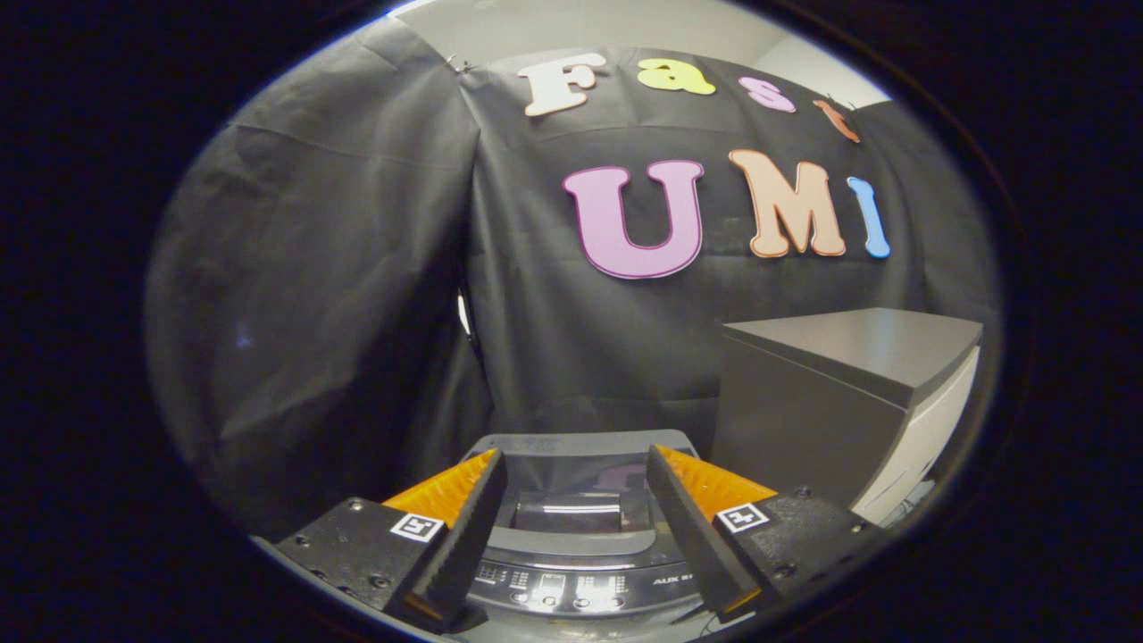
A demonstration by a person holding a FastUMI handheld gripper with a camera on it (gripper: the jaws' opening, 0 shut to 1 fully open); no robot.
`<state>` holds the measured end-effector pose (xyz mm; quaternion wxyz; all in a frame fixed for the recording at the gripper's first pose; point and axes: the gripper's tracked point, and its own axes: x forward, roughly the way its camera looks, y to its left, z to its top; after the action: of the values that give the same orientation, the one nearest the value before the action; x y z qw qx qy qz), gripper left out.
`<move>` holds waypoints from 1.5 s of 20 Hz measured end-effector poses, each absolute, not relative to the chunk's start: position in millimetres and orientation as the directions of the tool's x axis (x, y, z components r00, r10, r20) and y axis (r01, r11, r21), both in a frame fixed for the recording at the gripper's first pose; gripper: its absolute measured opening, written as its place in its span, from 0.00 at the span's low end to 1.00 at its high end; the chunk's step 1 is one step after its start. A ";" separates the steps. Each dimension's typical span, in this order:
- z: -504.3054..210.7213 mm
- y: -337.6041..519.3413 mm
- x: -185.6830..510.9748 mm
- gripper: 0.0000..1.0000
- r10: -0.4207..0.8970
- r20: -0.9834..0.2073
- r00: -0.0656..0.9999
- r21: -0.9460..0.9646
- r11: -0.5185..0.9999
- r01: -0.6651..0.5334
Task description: Put the clothes into the washing machine and then close the washing machine lid.
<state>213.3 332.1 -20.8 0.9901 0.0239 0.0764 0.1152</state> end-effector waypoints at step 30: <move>90.4 170.6 -7.4 0.96 0.259 0.035 0.965 0.014 0.966 -0.259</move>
<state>-7.4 170.6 90.4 0.9913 0.0091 -0.0163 0.1307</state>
